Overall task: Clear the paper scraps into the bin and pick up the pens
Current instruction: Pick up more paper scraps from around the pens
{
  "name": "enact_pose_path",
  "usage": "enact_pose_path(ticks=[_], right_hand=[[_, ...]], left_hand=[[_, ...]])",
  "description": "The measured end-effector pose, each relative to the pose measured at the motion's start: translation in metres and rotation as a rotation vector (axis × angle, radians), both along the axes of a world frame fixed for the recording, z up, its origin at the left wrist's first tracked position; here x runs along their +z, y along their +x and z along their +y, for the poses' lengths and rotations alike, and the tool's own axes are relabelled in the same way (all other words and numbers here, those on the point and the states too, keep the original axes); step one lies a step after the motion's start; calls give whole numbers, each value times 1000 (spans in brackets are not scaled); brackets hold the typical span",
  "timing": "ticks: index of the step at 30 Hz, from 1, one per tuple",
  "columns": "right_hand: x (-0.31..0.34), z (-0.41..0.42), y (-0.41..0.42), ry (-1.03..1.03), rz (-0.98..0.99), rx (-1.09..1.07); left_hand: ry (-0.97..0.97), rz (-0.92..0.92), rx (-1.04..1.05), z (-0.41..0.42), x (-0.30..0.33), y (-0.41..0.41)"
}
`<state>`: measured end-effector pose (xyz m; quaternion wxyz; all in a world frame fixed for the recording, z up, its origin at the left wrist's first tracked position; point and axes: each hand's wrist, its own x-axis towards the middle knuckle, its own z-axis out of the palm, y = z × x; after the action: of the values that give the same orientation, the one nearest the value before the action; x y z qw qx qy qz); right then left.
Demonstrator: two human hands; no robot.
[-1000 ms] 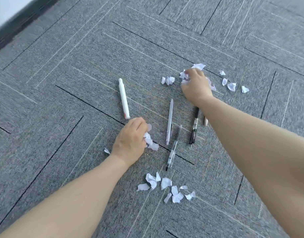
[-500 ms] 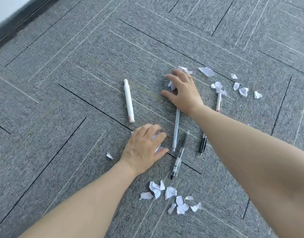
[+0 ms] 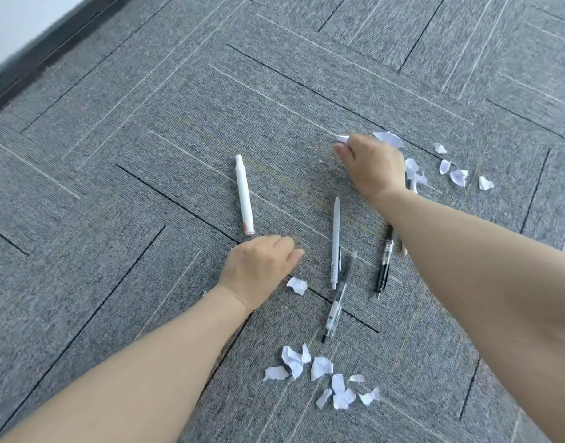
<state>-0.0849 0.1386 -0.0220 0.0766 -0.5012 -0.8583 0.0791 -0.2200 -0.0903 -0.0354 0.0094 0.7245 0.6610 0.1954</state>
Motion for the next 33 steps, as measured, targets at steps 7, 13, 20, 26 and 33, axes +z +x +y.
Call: enact_pose_path(ticks=[7,13,20,26,33], right_hand=[[-8,1,-8,10,-85,14],[-5,17,-11,48,-179,63],[2,37,56,39,-24,-197],[-3,34,69,-30,-207,-66],[-4,29,59,43,-216,44]], left_hand=[[-273,-10,203,-49,-3,6],[-332,67,112,-37,-4,26],[-118,66,96,0,-11,17],[-100,53,36,8,-6,9],[-164,109,9,-9,-6,20]])
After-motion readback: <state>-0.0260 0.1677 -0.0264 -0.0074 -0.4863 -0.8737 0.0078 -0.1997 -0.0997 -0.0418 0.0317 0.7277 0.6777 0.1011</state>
